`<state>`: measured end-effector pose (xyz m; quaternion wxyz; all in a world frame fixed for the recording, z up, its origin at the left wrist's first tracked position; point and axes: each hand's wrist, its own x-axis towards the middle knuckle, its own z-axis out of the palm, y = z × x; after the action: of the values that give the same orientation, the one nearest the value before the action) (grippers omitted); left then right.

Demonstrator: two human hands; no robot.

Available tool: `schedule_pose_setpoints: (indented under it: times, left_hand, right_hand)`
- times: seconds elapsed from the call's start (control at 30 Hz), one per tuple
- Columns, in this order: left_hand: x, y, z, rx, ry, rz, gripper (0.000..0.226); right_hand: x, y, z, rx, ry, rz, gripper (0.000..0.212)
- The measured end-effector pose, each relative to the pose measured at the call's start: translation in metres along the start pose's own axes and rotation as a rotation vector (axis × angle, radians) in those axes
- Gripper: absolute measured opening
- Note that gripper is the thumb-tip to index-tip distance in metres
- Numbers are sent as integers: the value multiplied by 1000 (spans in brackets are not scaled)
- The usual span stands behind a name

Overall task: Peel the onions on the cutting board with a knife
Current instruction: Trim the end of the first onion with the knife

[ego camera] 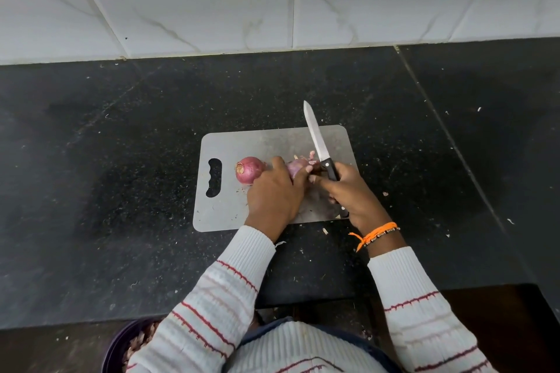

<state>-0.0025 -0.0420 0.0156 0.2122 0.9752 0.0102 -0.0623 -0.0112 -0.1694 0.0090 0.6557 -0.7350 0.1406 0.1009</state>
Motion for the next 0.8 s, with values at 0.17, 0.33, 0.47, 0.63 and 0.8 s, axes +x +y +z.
schedule_pose_setpoints:
  times: [0.17, 0.33, 0.47, 0.63, 0.8]
  left_hand:
    - [1, -9, -2, -172, 30, 137, 42]
    - [3, -19, -7, -290, -89, 206, 63]
    - [2, -18, -6, -276, -63, 193, 70]
    - [5, -21, -5, -279, -38, 163, 66]
    - [4, -17, 2, -312, 25, 160, 60]
  right_hand:
    - [4, 2, 4, -15, 15, -3, 21]
    - [9, 4, 9, 19, 55, -18, 12]
    - [11, 5, 11, 0, 67, -6, 12]
    - [15, 6, 16, 4, 70, -28, 7]
    - [21, 9, 18, -100, 179, -65, 13]
